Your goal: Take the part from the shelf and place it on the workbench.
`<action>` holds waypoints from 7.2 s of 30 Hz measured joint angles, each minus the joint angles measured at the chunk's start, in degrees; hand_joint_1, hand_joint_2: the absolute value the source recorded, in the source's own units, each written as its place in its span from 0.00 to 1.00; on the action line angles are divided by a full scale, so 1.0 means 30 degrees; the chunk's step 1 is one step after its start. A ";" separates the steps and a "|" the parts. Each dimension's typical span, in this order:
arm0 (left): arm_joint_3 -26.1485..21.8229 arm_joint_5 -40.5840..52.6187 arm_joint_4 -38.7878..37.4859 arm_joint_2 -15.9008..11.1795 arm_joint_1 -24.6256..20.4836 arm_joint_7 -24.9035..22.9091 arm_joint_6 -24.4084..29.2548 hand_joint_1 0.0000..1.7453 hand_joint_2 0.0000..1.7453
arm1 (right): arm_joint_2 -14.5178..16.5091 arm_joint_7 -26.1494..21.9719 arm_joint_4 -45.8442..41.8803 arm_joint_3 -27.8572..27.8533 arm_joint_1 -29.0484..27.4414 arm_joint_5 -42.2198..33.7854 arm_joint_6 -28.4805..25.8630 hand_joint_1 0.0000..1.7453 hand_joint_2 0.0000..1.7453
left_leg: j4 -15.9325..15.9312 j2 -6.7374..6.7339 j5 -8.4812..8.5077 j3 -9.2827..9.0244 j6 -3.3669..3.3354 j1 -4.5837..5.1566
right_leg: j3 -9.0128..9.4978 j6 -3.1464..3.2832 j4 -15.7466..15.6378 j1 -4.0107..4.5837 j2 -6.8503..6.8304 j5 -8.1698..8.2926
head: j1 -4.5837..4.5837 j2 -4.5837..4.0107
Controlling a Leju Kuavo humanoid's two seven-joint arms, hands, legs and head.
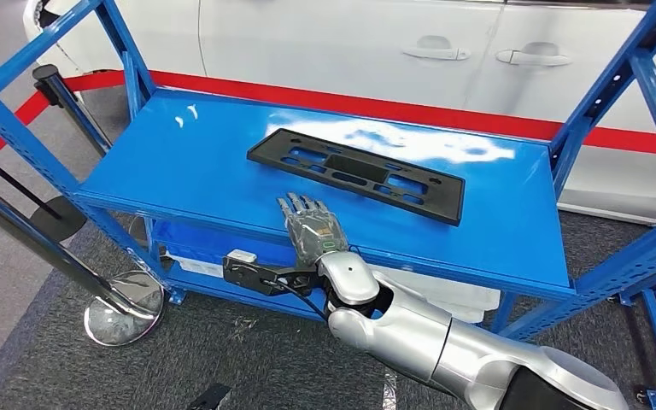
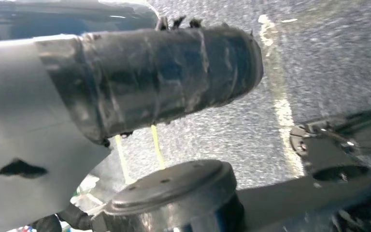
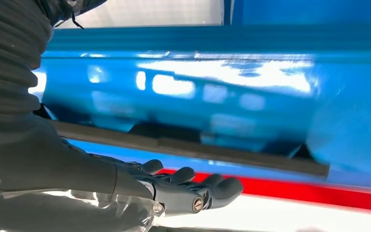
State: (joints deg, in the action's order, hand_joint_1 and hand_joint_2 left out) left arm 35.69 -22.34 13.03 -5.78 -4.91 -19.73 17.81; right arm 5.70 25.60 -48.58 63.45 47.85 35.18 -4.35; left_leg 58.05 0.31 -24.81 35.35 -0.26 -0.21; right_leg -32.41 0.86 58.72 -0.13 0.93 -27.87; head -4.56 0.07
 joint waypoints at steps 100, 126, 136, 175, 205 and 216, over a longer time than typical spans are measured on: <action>0.1552 -0.1557 -0.0007 0.0053 -0.0065 0.6541 0.0457 0.00 1.00 | -0.4532 0.1289 0.0388 -0.1853 -0.1473 0.1233 0.0577 0.91 1.00 | -0.0423 -0.0119 -0.0341 -0.0927 -0.0537 -0.0150 | -0.3199 -0.0574 0.5268 -0.0149 -0.0127 -0.1599 | 0.0116 0.0000; 0.1876 -0.2282 -0.0007 0.0044 -0.0085 0.6182 0.3302 0.00 1.00 | -0.5925 0.1284 -1.0761 -0.4428 -0.3260 0.4841 -0.4605 0.88 1.00 | -0.0430 -0.0124 -0.0183 -0.0587 -0.0631 0.0091 | -0.1068 -0.0225 0.0941 -0.0054 -0.0091 -0.0119 | 0.0042 0.0002; 0.1992 -0.2248 -0.0007 0.0344 -0.0132 0.4930 0.4124 0.00 1.00 | -0.6025 0.0978 -1.2832 -0.4599 -0.3759 0.1022 -0.5426 0.88 1.00 | 0.0432 -0.0026 -0.0502 -0.0279 -0.0174 -0.0112 | -0.1073 -0.0637 0.1036 -0.0378 -0.0112 0.0219 | 0.0075 0.0000; 0.2441 -0.2279 -0.0022 0.0536 -0.0193 0.4127 0.4459 0.00 1.00 | -0.6220 -0.0219 -1.4832 -0.4617 -0.3767 -0.6859 -0.7765 0.88 1.00 | 0.3110 -0.0200 -0.1960 0.1578 0.0291 0.0045 | -0.0382 0.0442 0.0292 -0.0206 -0.0302 0.0255 | 0.0052 0.0000; 0.2783 -0.2302 -0.0024 0.0634 -0.0277 0.4003 0.4335 0.00 1.00 | -0.6967 -0.0148 -1.5404 -0.4887 -0.3734 -0.6983 -0.7883 0.88 1.00 | 0.0421 -0.0233 -0.0089 0.0096 -0.0175 0.0075 | -0.0135 -0.0385 0.0726 -0.0312 -0.0182 -0.0286 | 0.0120 0.0000; 0.2827 -0.2330 -0.0029 0.0596 -0.0264 0.3960 0.4167 0.00 1.00 | -0.7052 -0.0088 -1.5460 -0.4890 -0.3770 -0.6981 -0.7951 0.88 1.00 | 0.2466 -0.0158 -0.1863 -0.0342 0.0009 -0.0004 | -0.1218 0.0355 0.0672 -0.0151 -0.0227 0.0683 | -0.0019 0.0000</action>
State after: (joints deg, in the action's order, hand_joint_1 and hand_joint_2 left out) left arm 44.17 -29.33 12.94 -3.99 -5.70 -7.85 30.32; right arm -15.45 25.33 -94.96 48.77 36.54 14.23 -28.20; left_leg 65.44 -0.16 -30.40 34.33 -0.23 -0.22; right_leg -36.06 1.92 60.74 -0.59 0.25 -25.83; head -4.61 0.07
